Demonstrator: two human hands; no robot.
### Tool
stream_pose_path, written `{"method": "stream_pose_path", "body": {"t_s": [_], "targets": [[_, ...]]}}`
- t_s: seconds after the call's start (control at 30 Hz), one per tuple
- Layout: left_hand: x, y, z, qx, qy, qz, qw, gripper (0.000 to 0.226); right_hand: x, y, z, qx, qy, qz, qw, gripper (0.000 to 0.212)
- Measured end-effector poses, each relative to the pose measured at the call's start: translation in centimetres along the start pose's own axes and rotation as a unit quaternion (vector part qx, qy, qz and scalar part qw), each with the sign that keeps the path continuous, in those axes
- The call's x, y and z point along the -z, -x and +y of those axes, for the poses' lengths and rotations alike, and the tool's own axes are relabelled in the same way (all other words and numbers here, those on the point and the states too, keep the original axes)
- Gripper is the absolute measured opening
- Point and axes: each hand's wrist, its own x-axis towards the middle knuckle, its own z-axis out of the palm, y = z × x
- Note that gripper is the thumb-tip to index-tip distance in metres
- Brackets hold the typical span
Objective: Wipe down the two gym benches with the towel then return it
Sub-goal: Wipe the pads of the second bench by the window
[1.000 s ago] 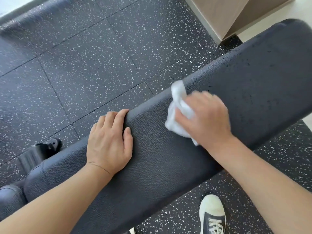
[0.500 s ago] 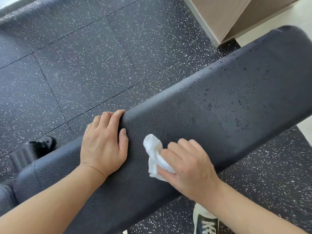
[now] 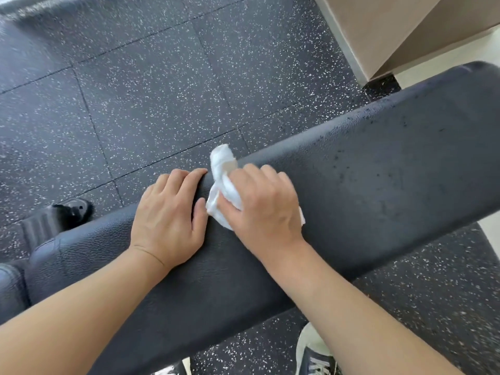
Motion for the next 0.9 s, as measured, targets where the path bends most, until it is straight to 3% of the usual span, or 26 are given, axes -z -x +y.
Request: {"method": "stream_pose_path", "body": {"t_s": [0.17, 0.23, 0.3, 0.4, 0.53, 0.6, 0.77, 0.9], "targets": [[-0.1, 0.0, 0.1, 0.008, -0.001, 0.007, 1.000, 0.056, 2.2, 7.3, 0.6, 0.121, -0.039, -0.058, 0.990, 0.022], [0.0, 0.0, 0.3, 0.006, -0.006, 0.007, 1.000, 0.056, 4.1, 8.6, 3.4, 0.196, -0.026, -0.072, 0.978, 0.022], [0.1, 0.0, 0.3, 0.008, -0.006, 0.004, 1.000, 0.056, 5.5, 7.8, 6.5, 0.209, 0.034, -0.041, 0.977, 0.019], [0.1, 0.0, 0.3, 0.008, -0.001, 0.007, 1.000, 0.054, 6.1, 5.7, 10.2, 0.118, 0.162, 0.027, 0.979, 0.017], [0.1, 0.2, 0.1, 0.007, 0.007, 0.007, 1.000, 0.054, 5.2, 5.2, 8.4, -0.152, 0.087, 0.047, 0.983, 0.030], [0.1, 0.2, 0.0, 0.004, 0.015, 0.007, 1.000, 0.054, 3.6, 5.6, 4.0, -0.187, 0.128, 0.053, 0.973, 0.027], [0.3, 0.1, -0.2, 0.006, 0.046, 0.006, 0.999, 0.055, -1.1, 9.6, -7.9, -0.068, 0.026, 0.003, 0.997, 0.028], [0.5, 0.2, 0.0, 0.000, 0.023, -0.014, 1.000, 0.059, 0.3, 10.5, -5.8, 0.033, 0.028, -0.005, 0.999, 0.028]]}}
